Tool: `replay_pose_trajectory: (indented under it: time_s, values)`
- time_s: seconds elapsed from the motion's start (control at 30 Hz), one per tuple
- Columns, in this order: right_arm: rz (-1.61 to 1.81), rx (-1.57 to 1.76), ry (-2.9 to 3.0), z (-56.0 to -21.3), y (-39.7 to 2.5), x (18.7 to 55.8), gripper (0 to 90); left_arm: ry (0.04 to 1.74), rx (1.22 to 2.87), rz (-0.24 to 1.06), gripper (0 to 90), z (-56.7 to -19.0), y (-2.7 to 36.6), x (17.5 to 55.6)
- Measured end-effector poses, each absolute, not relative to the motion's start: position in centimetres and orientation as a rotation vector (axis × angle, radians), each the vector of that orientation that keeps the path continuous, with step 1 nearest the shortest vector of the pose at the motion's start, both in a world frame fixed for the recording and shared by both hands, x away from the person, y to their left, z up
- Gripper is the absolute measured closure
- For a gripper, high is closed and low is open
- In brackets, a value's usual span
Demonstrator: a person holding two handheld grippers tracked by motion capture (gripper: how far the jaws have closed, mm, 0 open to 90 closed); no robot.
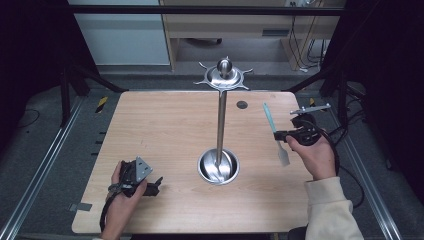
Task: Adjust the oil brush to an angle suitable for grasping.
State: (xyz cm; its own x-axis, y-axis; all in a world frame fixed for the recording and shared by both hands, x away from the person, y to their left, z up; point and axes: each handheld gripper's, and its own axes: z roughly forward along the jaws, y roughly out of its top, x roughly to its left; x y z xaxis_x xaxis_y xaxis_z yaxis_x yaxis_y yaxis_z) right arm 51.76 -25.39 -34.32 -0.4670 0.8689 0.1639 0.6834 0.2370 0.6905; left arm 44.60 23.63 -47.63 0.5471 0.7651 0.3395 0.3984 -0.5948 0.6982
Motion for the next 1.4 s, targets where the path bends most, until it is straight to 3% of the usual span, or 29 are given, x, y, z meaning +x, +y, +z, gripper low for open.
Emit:
replay_pose_trajectory:
  time_s: [1.4]
  values:
    - [1.494, 1.198, 1.968, -28.1, -27.1, 45.5, 82.3, 0.987, 2.149, 0.881, 2.7, -47.1, 25.1, 44.9]
